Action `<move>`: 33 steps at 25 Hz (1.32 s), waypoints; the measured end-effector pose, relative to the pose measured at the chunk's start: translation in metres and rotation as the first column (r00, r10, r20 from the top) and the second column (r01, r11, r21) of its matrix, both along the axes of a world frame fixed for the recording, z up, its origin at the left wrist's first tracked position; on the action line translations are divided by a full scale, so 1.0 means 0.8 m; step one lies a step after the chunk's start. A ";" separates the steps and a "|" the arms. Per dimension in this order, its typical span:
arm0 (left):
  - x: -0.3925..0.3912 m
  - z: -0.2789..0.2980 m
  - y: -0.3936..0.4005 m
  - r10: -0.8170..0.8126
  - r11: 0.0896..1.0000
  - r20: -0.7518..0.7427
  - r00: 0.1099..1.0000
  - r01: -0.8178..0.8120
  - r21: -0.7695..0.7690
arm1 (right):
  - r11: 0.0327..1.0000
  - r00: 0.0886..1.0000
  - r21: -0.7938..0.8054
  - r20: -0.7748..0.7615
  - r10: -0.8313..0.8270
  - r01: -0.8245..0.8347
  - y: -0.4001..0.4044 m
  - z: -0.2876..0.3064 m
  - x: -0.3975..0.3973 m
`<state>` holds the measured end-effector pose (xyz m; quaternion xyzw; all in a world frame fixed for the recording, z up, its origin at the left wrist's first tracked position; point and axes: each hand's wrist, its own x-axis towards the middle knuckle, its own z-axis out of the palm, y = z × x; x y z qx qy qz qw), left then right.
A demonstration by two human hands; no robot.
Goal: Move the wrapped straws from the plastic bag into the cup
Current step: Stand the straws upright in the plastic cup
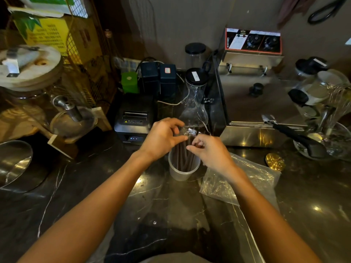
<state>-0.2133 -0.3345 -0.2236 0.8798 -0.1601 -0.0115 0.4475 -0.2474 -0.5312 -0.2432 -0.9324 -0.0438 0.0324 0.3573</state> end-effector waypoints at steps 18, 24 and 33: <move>-0.026 -0.051 0.026 0.003 1.000 -0.077 0.997 -0.006 -0.031 | 0.997 0.999 0.059 -0.012 -0.040 0.041 -0.014 0.000 0.005; -0.007 -0.058 0.025 -0.095 0.995 -0.106 0.990 0.096 0.001 | 0.964 0.982 -0.191 -0.074 0.175 -0.186 -0.007 0.013 0.028; -0.007 -0.059 0.026 -0.126 0.989 -0.187 0.974 0.109 -0.100 | 0.953 0.947 0.303 -0.306 0.094 0.004 -0.014 -0.020 0.017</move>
